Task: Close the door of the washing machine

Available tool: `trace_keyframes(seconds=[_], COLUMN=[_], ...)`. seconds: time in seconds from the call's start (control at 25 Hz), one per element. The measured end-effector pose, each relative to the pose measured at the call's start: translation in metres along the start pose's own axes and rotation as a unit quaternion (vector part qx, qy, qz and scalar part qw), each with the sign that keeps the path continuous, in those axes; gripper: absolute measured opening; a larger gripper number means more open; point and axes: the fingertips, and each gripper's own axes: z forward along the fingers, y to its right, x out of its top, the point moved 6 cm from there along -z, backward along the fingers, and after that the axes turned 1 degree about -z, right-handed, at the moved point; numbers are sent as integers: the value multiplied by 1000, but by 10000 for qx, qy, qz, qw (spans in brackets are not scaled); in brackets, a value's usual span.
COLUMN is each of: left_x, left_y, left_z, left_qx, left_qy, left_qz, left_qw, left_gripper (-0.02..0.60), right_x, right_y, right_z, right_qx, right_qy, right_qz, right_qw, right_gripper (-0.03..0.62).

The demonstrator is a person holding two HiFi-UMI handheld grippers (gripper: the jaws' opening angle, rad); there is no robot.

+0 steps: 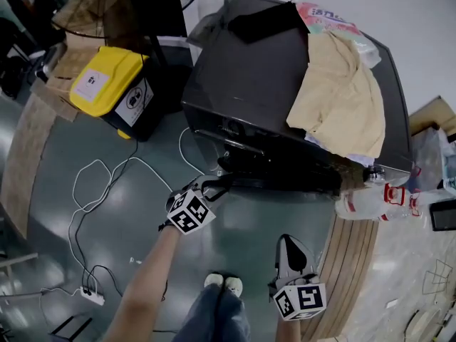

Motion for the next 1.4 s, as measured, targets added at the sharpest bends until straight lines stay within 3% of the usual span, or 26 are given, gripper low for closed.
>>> trace_keyframes(seconds=[0.28,0.68,0.92,1.0,1.12,1.2,1.4], left_x=[18,18,18,17,21,34,108], left_y=[-40,-42,-41,-38,-28,-20,8], left_z=[17,19,15,10,-11,-32,-109], left_qx=[264,345,505,623,727,798,1103], left_qy=[-90,-51,-117,-88,94,359,1215], left_qz=[103,-253,-89,-192,-420,-487,-563], left_qw=[9996,9991,9986,9978,9964,9950,9848], left_gripper=[123,130,130,128,61,60,41], right_x=[-5,-4,-7,-5,3,17,81], right_y=[5,7,5,8,10,10,7], right_z=[8,8,-7,-14,-27,-31,-48], right_qx=[-42,-2,-39,-82,-171,-216,-266], right_qy=[-124,-90,-118,-122,-60,86,617], right_qz=[91,131,65,57,70,48,-108], right_qw=[9999,9999,9999,9999,9998,9997,9977], right_gripper=[13,14,14,12,13,12,13])
